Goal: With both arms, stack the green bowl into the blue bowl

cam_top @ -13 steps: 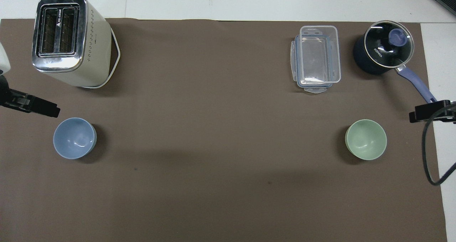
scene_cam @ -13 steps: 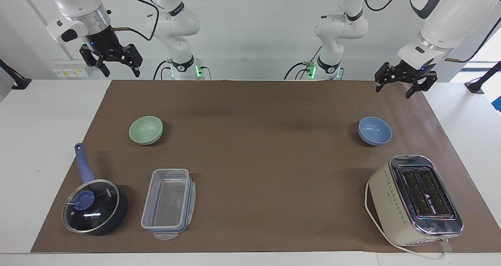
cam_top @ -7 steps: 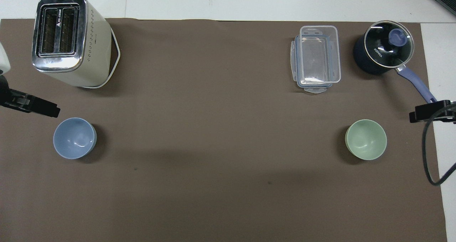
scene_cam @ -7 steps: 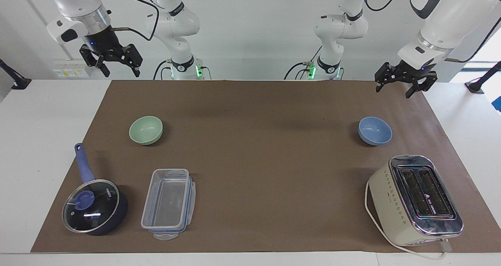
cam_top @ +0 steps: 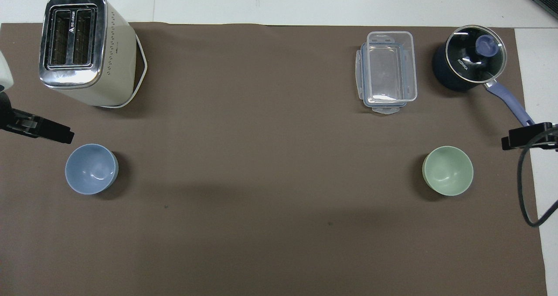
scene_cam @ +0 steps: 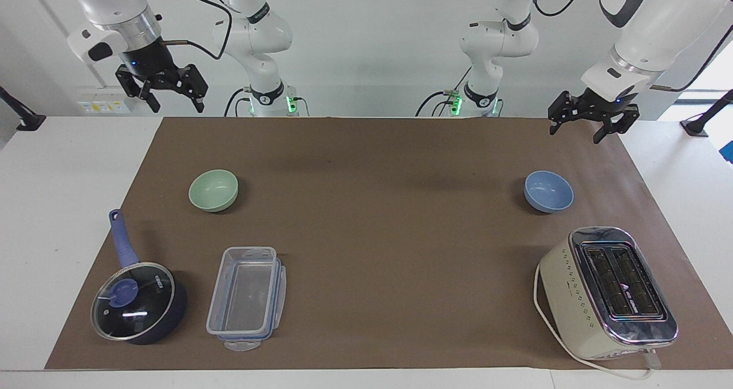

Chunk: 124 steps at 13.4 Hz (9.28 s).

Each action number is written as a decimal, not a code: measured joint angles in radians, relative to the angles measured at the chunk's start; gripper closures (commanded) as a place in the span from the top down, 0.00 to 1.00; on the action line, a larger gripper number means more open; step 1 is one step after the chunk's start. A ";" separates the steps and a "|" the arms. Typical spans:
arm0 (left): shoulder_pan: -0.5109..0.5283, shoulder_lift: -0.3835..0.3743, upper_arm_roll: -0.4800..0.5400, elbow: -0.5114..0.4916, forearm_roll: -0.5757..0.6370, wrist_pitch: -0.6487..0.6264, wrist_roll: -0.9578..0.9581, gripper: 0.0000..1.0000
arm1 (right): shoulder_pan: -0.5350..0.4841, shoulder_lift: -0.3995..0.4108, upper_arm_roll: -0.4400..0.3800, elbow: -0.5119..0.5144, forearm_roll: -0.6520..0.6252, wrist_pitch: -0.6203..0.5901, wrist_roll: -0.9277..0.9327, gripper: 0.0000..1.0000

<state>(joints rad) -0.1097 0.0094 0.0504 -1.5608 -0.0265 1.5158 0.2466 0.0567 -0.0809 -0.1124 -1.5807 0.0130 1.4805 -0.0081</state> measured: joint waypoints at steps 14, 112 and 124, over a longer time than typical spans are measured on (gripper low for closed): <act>0.011 -0.004 0.004 -0.049 -0.010 0.028 0.005 1.00 | 0.000 -0.010 -0.001 -0.023 -0.030 0.029 0.000 1.00; -0.003 -0.002 0.018 0.058 -0.045 -0.006 -0.055 1.00 | -0.193 0.129 -0.005 -0.711 -0.027 0.836 -0.472 0.92; -0.002 -0.009 0.014 0.060 -0.040 -0.060 -0.048 1.00 | -0.198 0.128 -0.002 -0.673 0.016 0.781 -0.481 0.00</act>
<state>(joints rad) -0.1114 0.0007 0.0643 -1.5005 -0.0669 1.4559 0.1989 -0.1413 0.0476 -0.1141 -2.2532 0.0295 2.2619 -0.4893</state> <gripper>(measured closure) 0.000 0.943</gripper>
